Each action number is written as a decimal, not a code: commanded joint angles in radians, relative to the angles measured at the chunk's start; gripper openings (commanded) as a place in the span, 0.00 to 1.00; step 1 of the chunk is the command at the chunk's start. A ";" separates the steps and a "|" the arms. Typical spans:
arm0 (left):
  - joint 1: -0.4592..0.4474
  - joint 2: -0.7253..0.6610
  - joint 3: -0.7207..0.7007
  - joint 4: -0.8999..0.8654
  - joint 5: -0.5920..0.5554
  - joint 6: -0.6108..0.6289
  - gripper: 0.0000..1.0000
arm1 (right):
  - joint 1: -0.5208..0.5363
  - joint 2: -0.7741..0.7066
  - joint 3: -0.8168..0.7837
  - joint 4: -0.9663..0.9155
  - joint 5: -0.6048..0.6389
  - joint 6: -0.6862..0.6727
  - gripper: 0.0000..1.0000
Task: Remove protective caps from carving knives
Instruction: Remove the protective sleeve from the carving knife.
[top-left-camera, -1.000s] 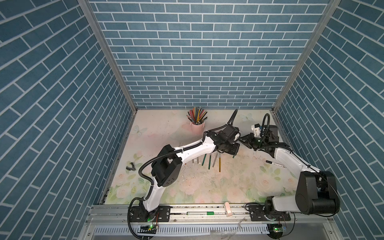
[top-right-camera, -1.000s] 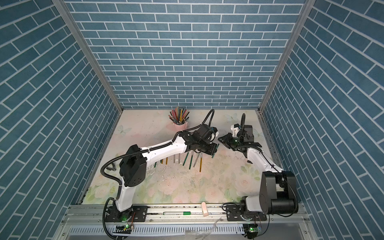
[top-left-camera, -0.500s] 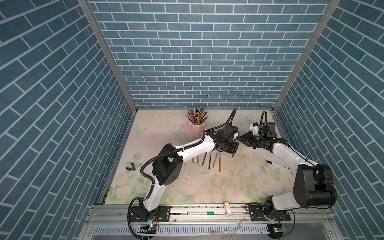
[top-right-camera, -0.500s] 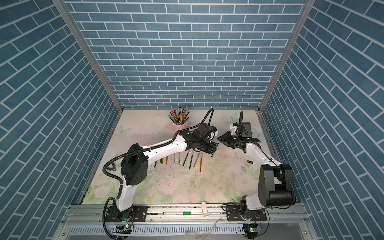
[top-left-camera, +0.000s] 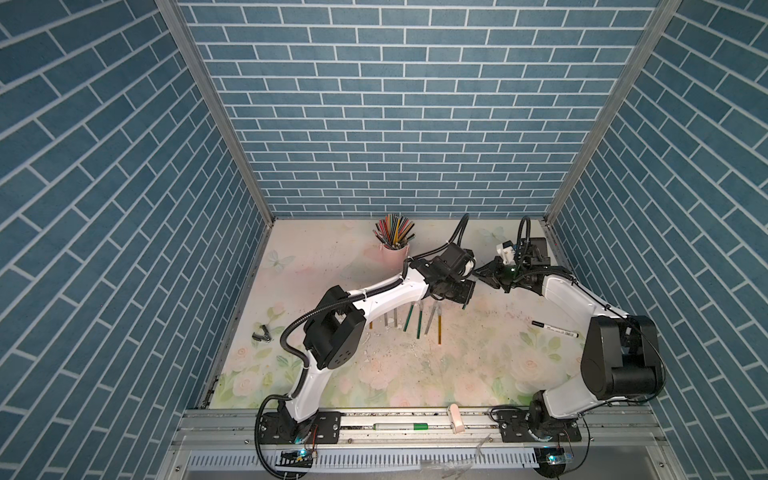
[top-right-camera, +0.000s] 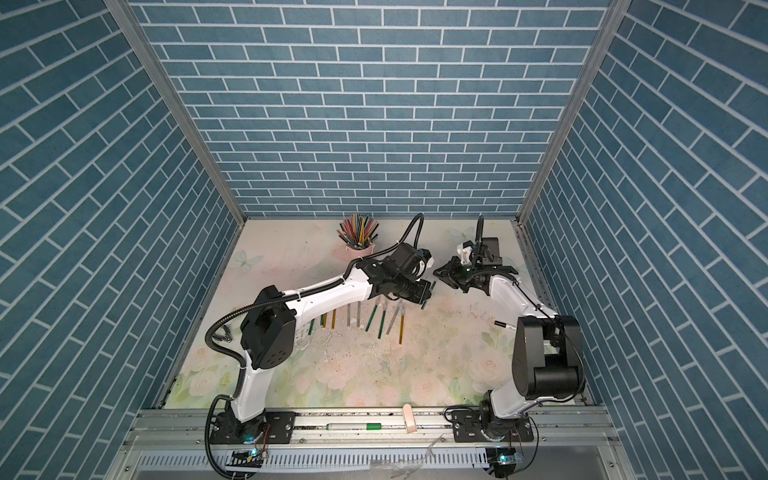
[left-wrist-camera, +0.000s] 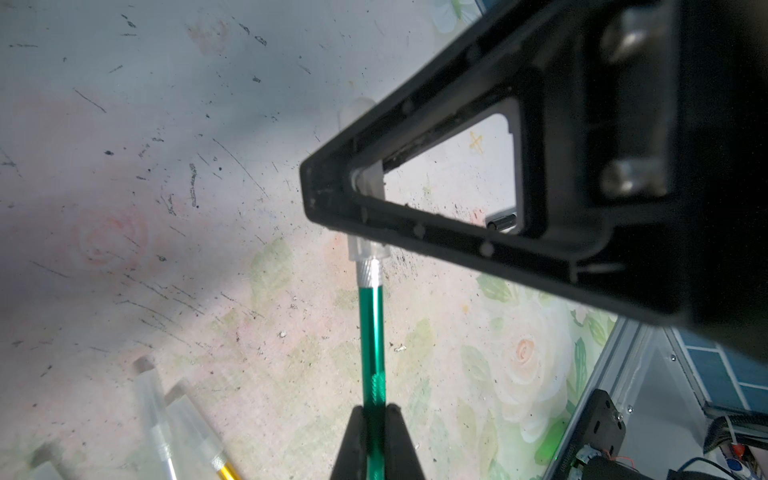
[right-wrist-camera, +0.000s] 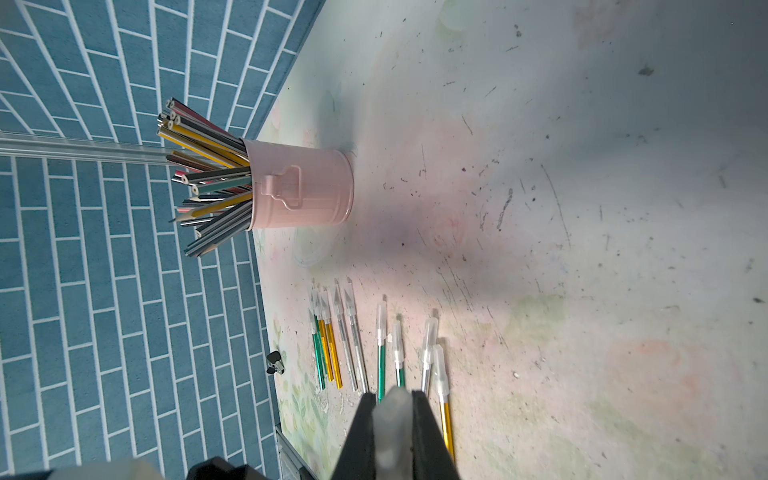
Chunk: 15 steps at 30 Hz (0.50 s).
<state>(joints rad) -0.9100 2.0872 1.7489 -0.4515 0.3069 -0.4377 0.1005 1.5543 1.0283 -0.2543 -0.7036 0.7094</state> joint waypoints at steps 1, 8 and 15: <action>-0.038 -0.009 -0.049 -0.150 0.095 0.031 0.00 | -0.015 0.020 0.077 0.126 0.062 -0.017 0.00; -0.038 -0.024 -0.069 -0.145 0.095 0.032 0.00 | -0.019 0.039 0.122 0.106 0.077 -0.042 0.00; -0.038 -0.033 -0.082 -0.143 0.097 0.034 0.00 | -0.026 0.042 0.147 0.086 0.099 -0.063 0.00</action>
<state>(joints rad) -0.9104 2.0705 1.7065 -0.4503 0.3202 -0.4286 0.0994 1.5963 1.1065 -0.2985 -0.6739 0.6724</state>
